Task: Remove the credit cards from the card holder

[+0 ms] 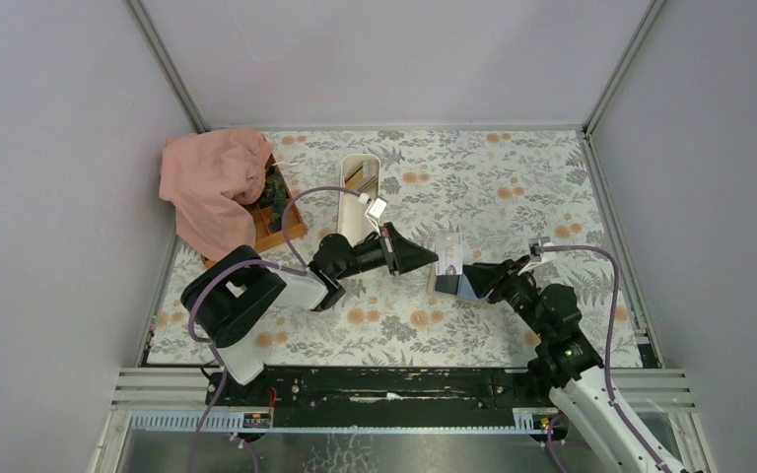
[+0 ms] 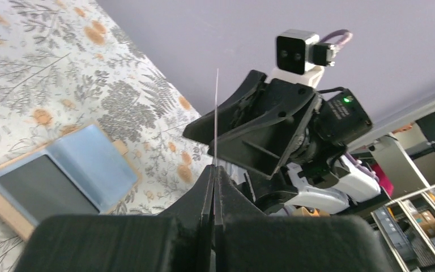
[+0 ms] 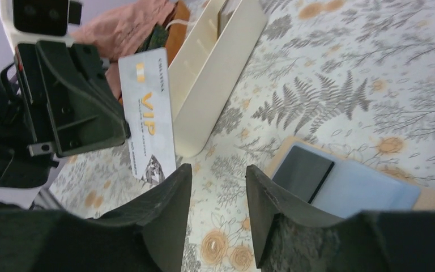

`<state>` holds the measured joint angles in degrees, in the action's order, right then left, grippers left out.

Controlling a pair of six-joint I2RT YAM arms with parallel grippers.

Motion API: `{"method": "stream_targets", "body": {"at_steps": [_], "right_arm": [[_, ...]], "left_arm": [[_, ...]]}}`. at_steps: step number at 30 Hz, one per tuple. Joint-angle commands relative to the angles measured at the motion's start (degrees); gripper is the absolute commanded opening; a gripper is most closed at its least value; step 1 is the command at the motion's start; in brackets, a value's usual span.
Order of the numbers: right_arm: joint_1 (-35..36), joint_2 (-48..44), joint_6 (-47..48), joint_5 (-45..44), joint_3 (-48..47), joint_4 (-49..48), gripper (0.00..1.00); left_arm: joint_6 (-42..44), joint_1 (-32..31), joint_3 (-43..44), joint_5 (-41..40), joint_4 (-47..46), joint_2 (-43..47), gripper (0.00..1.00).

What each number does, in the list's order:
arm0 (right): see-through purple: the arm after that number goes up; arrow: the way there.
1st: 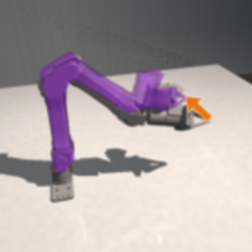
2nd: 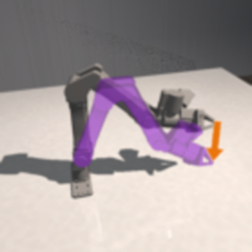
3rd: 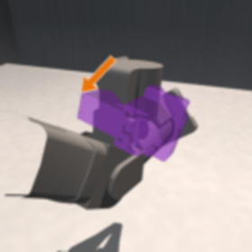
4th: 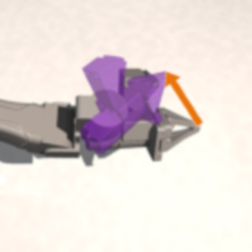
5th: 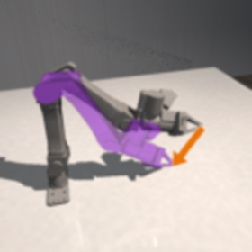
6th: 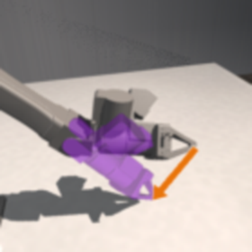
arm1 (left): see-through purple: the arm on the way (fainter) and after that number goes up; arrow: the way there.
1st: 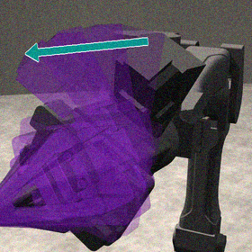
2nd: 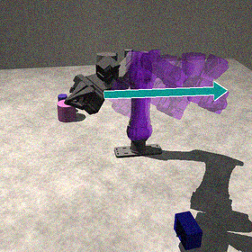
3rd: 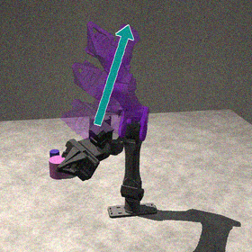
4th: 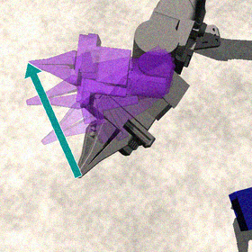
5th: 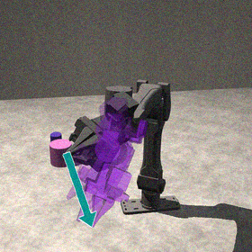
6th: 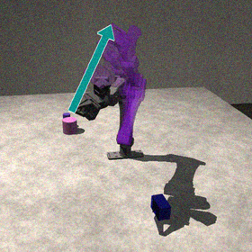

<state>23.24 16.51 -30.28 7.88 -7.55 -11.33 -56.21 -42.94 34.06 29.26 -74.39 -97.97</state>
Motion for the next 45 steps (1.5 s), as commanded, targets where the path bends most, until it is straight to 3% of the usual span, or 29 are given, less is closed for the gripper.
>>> {"method": "stream_targets", "body": {"at_steps": [1,7,15,19,31,41,45], "right_arm": [[-0.13,3.26,-0.24,9.52,-2.08,-6.13,0.47],[-0.13,5.67,-1.55,12.85,-1.90,-9.50,0.39],[-0.22,-1.09,1.02,6.66,-4.35,1.09,0.36],[-0.20,-2.78,1.10,7.74,-5.28,2.26,0.37],[-0.15,3.79,-1.24,16.76,-5.31,-7.13,0.53],[-0.15,6.29,-1.11,16.55,-5.52,-10.68,0.51],[-0.15,7.36,-1.48,16.96,-5.13,-12.46,0.44]], "left_arm": [[-4.73,0.22,0.06,3.65,-12.70,-2.22,0.00],[-6.03,0.22,-0.56,3.15,-15.15,-3.24,0.00],[-6.27,3.25,-1.79,2.04,-15.47,-1.50,0.00],[-6.79,6.07,-2.46,2.46,-15.52,-0.51,0.00],[-8.74,6.09,-1.95,3.75,-17.02,-1.69,0.00],[-9.66,3.73,-0.46,5.03,-17.02,-3.38,0.00],[-10.13,2.97,0.24,5.02,-17.13,-4.11,0.00]]}}
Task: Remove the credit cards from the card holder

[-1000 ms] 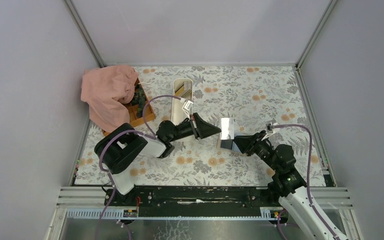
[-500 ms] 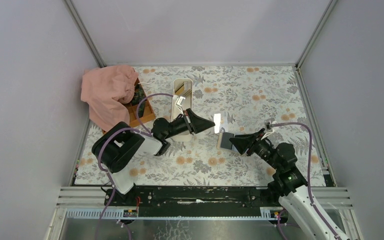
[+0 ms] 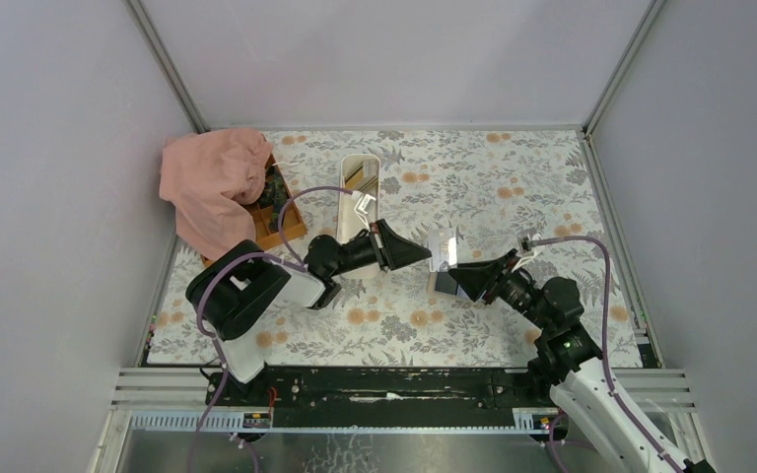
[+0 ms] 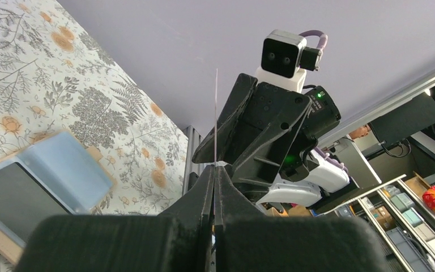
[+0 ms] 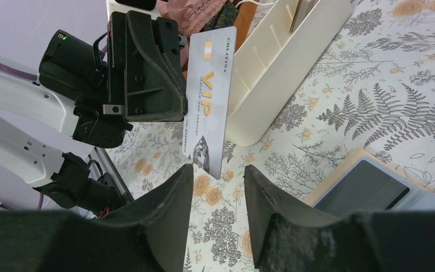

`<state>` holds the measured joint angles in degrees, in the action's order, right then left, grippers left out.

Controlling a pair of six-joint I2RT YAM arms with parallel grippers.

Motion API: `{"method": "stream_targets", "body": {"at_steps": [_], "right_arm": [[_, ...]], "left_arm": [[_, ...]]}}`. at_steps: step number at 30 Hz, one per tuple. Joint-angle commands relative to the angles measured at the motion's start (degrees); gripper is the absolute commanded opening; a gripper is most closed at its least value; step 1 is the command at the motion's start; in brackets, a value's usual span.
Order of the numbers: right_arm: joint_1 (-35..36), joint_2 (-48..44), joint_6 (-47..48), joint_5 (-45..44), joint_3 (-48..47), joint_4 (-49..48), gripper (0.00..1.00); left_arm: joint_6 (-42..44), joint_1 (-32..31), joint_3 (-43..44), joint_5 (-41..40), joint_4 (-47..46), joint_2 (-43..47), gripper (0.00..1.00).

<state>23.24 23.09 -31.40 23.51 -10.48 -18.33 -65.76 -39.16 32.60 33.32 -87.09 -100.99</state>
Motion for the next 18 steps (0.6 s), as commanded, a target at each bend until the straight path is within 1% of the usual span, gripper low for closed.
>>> {"method": "stream_targets", "body": {"at_steps": [1,3,4,9,10,18], "right_arm": [[-0.14,0.95,-0.51,1.28,-2.16,-5.85,0.42],[-0.13,1.01,-0.70,1.30,-1.84,-6.36,0.36],[-0.13,0.93,-0.95,1.17,-1.75,-6.51,0.32],[-0.19,-0.57,-1.12,0.57,-1.64,-5.18,0.02],[-0.14,-0.93,-1.15,0.31,-1.58,-4.79,0.00],[-0.18,-0.72,0.01,1.20,-2.51,-0.92,0.00]], "left_arm": [[-0.64,-0.83,1.81,1.10,-4.41,-1.16,0.00],[-0.79,-0.92,2.07,1.19,-4.46,-1.35,0.00],[-0.94,-0.88,2.18,1.25,-4.49,-1.33,0.00],[-1.12,-1.01,2.45,1.25,-4.49,-1.71,0.00],[-1.13,-1.02,2.47,1.25,-4.49,-1.75,0.00],[-0.84,-1.03,3.14,2.16,-4.58,-2.11,0.00]]}}
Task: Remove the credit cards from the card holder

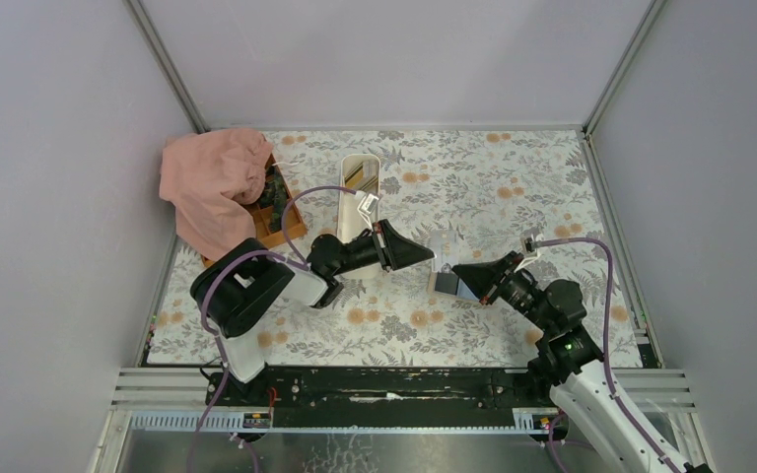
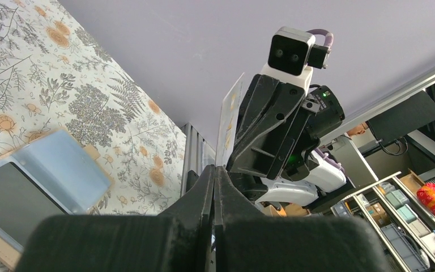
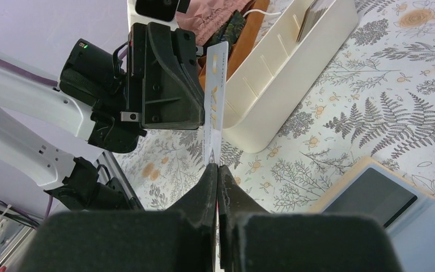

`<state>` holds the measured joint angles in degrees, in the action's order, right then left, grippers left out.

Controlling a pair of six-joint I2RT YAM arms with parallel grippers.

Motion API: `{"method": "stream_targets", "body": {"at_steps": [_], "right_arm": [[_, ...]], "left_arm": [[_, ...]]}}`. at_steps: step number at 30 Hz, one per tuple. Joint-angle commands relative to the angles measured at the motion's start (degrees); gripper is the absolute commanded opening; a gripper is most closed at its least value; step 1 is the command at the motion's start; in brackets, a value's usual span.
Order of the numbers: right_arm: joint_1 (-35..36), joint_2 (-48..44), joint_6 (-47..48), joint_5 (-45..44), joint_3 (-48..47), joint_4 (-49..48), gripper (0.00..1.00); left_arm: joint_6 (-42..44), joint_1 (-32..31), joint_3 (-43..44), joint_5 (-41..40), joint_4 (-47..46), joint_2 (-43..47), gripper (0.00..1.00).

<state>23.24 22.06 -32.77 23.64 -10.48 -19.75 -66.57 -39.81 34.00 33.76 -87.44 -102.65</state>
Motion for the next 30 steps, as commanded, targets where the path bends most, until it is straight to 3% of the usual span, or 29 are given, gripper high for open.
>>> {"method": "stream_targets", "body": {"at_steps": [1,3,7,13,19,30], "right_arm": [[-0.15,0.69,1.54,1.63,-2.80,1.07,0.00],[-0.13,1.38,1.66,2.45,-3.16,1.71,0.00],[-0.19,1.86,1.85,4.05,-3.53,2.39,0.00],[-0.15,1.69,2.07,7.81,-3.94,1.80,0.00],[-0.20,2.09,1.82,12.54,-3.89,0.65,0.00],[-0.17,1.57,2.69,11.85,-3.29,1.56,0.00]], "left_arm": [[0.26,-0.36,1.85,2.08,-4.23,-0.43,0.03],[1.03,-0.29,2.14,2.89,-4.23,-0.16,0.15],[2.49,-0.29,2.33,4.15,-4.32,0.88,0.26],[5.26,-0.27,2.50,5.95,-4.41,2.33,0.35],[8.86,-0.03,2.39,6.90,-4.47,4.05,0.35],[8.87,0.87,1.23,7.71,-4.50,6.85,0.21]]}}
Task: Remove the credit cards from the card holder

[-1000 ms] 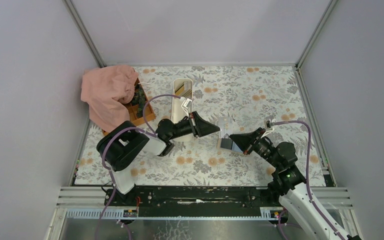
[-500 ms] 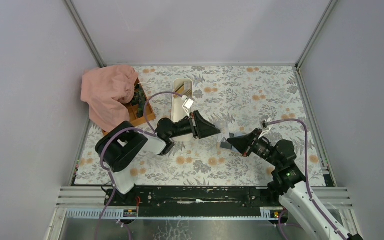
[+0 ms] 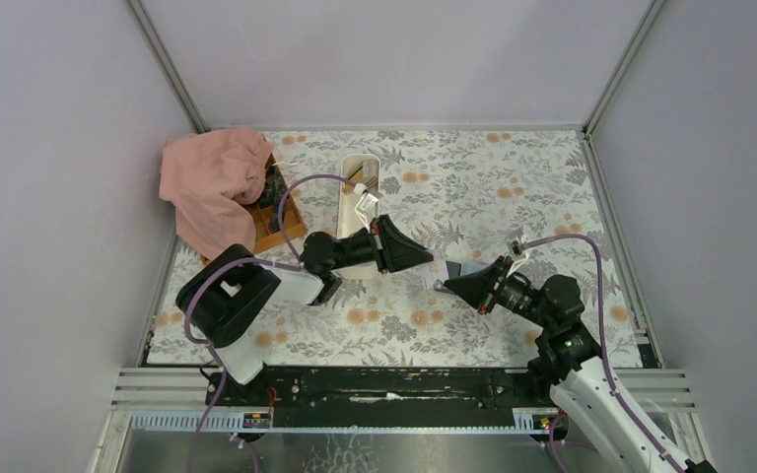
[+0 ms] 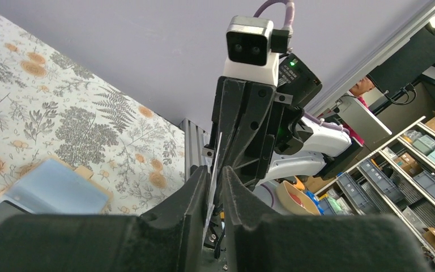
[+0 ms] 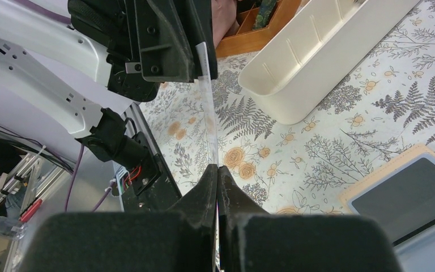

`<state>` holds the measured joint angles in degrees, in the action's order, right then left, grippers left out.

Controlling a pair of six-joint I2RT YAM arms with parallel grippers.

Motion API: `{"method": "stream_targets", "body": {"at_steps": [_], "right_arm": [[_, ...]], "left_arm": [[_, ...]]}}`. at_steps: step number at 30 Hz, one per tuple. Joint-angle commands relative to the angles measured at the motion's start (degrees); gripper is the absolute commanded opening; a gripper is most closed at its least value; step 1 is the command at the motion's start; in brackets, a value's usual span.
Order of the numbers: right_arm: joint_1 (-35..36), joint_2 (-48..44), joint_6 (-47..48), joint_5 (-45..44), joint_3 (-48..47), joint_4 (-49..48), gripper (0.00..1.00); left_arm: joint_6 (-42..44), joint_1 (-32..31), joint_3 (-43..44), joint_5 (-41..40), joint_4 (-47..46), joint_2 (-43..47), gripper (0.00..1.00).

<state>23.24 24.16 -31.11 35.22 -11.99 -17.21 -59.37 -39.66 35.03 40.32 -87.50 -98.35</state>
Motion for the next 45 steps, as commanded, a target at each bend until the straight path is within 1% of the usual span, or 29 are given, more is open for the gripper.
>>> {"method": "stream_targets", "body": {"at_steps": [1,3,4,6,7,11,14,16,17,19,21,24,28,30,32,36,41,45], "right_arm": [[-0.17,-0.69,0.98,0.02,-1.67,-1.04,0.00],[-0.21,-0.63,1.15,-0.15,-1.70,-0.72,0.00],[-0.16,-0.54,1.21,-0.20,-1.80,-0.73,0.00],[-0.17,-0.22,1.22,-0.16,-1.77,-0.87,0.00],[-0.15,-0.03,1.15,-0.08,-1.76,-0.94,0.00],[-0.18,0.52,0.91,-0.39,-1.54,-1.47,0.00],[-0.14,0.05,1.34,-3.30,-1.63,0.13,0.00],[-0.21,-1.31,2.12,-7.48,-1.81,2.54,0.24],[-0.17,-2.17,2.46,-9.54,-1.73,3.71,0.31],[-0.21,-3.71,2.81,-15.75,-1.74,7.14,0.34],[-0.19,-3.99,3.99,-19.99,-1.59,9.90,0.33],[-0.14,-3.07,4.63,-19.80,-0.89,11.27,0.32],[-0.16,-2.78,4.25,-20.18,0.89,11.02,0.31],[-0.23,-2.58,4.22,-20.61,1.46,10.61,0.31],[-0.25,-1.83,4.37,-20.76,1.69,10.01,0.31],[-0.21,0.77,4.84,-20.89,1.35,9.13,0.30],[-0.19,2.56,4.93,-20.85,1.23,8.44,0.30],[-0.16,4.31,4.91,-19.95,1.35,7.56,0.29]], "left_arm": [[1.70,0.84,-0.11,1.18,-4.43,2.86,0.20],[1.88,1.15,-0.64,1.10,-4.36,3.46,0.18],[1.83,1.28,-0.78,1.13,-4.36,3.65,0.14],[1.73,1.50,-1.00,0.95,-4.34,3.68,0.02],[1.72,1.51,-1.01,0.96,-4.34,3.69,0.00],[1.29,1.61,-1.00,0.61,-4.34,3.40,0.00],[1.22,2.03,-1.34,-0.79,-4.22,3.63,0.00],[1.95,3.13,-1.38,-2.29,-2.78,3.87,0.00],[2.87,3.98,-1.18,-3.14,-1.59,3.98,0.00],[4.84,5.86,-0.63,-6.50,0.89,3.74,0.00],[7.67,7.56,0.85,-8.88,3.16,2.82,0.00],[14.90,9.47,4.99,-11.99,10.65,1.61,0.00],[29.98,9.89,10.41,-24.48,26.13,2.03,0.00],[36.77,9.95,13.18,-31.43,31.43,1.56,0.00],[41.71,10.14,16.08,-37.80,35.34,0.55,0.00],[47.23,11.44,20.21,-45.77,39.24,-2.15,0.00],[54.64,12.51,21.74,-53.00,40.88,-3.35,0.00],[56.80,14.20,20.54,-56.02,38.11,-3.62,0.00]]}}
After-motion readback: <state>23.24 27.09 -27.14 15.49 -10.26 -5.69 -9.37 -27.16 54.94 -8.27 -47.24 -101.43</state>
